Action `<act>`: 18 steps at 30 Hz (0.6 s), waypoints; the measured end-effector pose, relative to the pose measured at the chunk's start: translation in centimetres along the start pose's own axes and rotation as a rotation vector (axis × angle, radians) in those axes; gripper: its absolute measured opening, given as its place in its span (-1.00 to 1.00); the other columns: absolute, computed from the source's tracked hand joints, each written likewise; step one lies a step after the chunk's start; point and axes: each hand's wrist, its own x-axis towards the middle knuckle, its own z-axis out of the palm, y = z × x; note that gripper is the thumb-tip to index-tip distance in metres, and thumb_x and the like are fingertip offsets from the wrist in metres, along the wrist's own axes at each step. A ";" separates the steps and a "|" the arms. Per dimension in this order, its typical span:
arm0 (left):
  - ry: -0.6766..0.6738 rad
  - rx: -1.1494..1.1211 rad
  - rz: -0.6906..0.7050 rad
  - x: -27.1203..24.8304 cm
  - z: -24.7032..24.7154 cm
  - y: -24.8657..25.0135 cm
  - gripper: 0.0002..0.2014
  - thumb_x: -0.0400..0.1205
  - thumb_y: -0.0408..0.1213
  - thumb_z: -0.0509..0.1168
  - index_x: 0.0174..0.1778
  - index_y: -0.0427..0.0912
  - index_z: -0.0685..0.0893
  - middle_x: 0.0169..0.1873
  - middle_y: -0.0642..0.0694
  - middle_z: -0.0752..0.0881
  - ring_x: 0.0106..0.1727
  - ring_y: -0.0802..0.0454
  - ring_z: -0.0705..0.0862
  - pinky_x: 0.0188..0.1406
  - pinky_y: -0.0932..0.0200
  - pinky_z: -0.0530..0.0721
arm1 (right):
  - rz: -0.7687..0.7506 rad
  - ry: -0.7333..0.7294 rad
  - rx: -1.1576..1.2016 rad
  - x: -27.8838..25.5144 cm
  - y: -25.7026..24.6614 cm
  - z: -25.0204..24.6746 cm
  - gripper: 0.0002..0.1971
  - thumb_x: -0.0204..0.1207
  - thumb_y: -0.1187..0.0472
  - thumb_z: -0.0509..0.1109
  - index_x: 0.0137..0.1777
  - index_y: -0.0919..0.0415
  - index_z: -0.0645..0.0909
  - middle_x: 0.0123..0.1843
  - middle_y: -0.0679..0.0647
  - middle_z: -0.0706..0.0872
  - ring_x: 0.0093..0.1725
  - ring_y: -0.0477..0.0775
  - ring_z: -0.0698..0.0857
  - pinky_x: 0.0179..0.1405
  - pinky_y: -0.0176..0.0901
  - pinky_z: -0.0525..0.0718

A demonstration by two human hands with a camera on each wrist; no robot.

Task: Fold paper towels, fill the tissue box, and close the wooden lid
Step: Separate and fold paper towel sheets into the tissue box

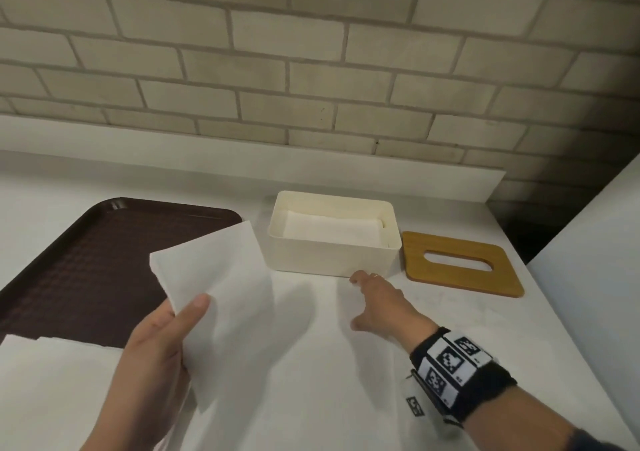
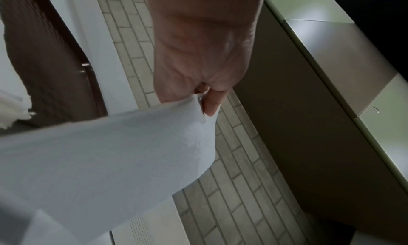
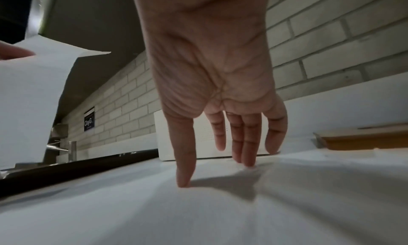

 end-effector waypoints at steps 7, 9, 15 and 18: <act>0.013 -0.006 -0.023 0.2 0.5 -0.8 -0.73 0.59 -0.35 0.21 0.09 -0.28 0.76 -0.01 -0.31 0.82 -0.12 -0.20 0.82 -0.15 -0.02 0.77 | -0.099 -0.071 0.072 0.6 0.5 0.2 -0.65 0.37 0.24 0.52 0.15 0.11 0.56 -0.05 -0.02 0.54 -0.10 -0.03 0.55 -0.24 -0.34 0.47; 0.028 0.014 -0.009 0.4 0.5 -0.9 -0.73 0.58 -0.30 0.22 0.07 -0.25 0.77 0.00 -0.30 0.82 -0.10 -0.18 0.82 -0.07 -0.07 0.74 | -0.180 -0.037 0.065 -0.4 0.2 -0.8 -0.80 0.39 0.20 0.51 -0.33 0.03 0.53 -0.35 -0.12 0.44 -0.37 -0.14 0.42 -0.45 -0.41 0.28; 0.109 0.163 0.054 1.4 1.5 -1.2 -0.77 0.68 -0.21 0.20 -0.07 -0.11 0.78 -0.16 -0.12 0.86 -0.24 0.03 0.83 -0.16 0.02 0.71 | -0.431 -0.149 0.034 -7.9 -1.6 -8.4 -0.68 0.36 -0.01 0.54 -0.34 0.23 0.58 -0.34 0.15 0.55 -0.37 0.07 0.50 -0.36 -0.25 0.41; 0.073 0.272 0.076 1.9 2.8 -1.7 -0.81 0.68 -0.25 0.24 -0.10 -0.12 0.78 -0.19 -0.10 0.86 -0.16 0.03 0.82 -0.10 0.10 0.76 | -0.540 -0.274 0.139 -11.7 -2.7 -12.9 -0.78 0.26 -0.06 0.57 -0.19 0.03 0.77 -0.15 -0.04 0.77 -0.15 -0.06 0.72 0.00 0.01 0.68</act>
